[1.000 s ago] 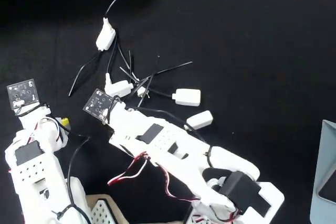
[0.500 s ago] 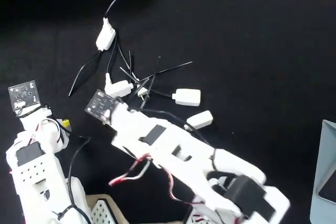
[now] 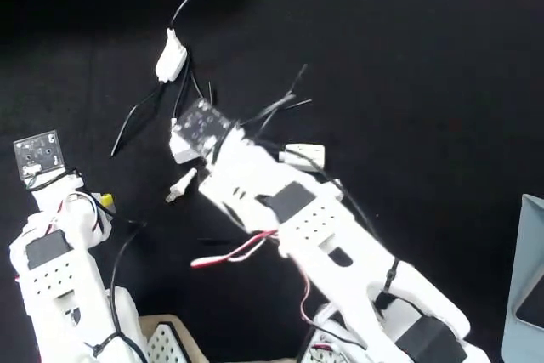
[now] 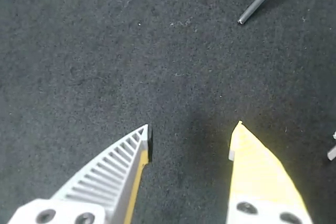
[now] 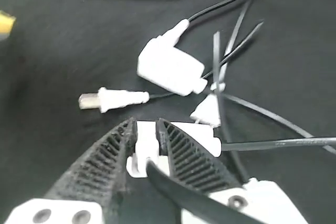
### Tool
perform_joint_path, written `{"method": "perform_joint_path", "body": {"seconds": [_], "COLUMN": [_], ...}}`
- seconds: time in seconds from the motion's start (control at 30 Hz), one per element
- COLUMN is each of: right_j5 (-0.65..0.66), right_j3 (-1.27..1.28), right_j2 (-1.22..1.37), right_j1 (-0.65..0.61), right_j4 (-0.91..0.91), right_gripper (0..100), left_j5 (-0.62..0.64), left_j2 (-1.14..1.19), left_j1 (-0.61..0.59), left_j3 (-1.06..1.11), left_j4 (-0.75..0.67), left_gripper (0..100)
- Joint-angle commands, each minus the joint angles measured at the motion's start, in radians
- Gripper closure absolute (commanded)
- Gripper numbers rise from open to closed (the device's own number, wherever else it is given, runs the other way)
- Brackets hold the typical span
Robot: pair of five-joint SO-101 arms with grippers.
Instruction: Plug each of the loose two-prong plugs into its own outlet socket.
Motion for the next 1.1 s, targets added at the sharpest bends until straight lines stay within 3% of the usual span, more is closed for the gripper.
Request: {"method": "perform_joint_path", "body": {"seconds": [0.0,0.23,0.8,1.07], "right_j5": [0.003,0.008,0.002,-0.166], "right_j3": [-0.096,-0.173,-0.656,-0.872], "right_j2": [-0.041,0.047,0.777,1.000], "right_j1": [0.044,0.094,0.155,0.184], "right_j4": [-0.063,-0.196,-0.611,-0.644], "right_gripper": [98.7,98.7,98.6,97.2], "left_j5": [0.003,0.003,0.003,0.003], "left_j2": [-0.015,-0.015,-0.015,-0.015], "left_j1": [-0.005,-0.005,-0.005,-0.005], "left_j3": [-0.008,-0.008,-0.008,-0.008], "left_j4": [-0.017,-0.017,-0.012,-0.012], "left_gripper": [75,75,75,75]}}
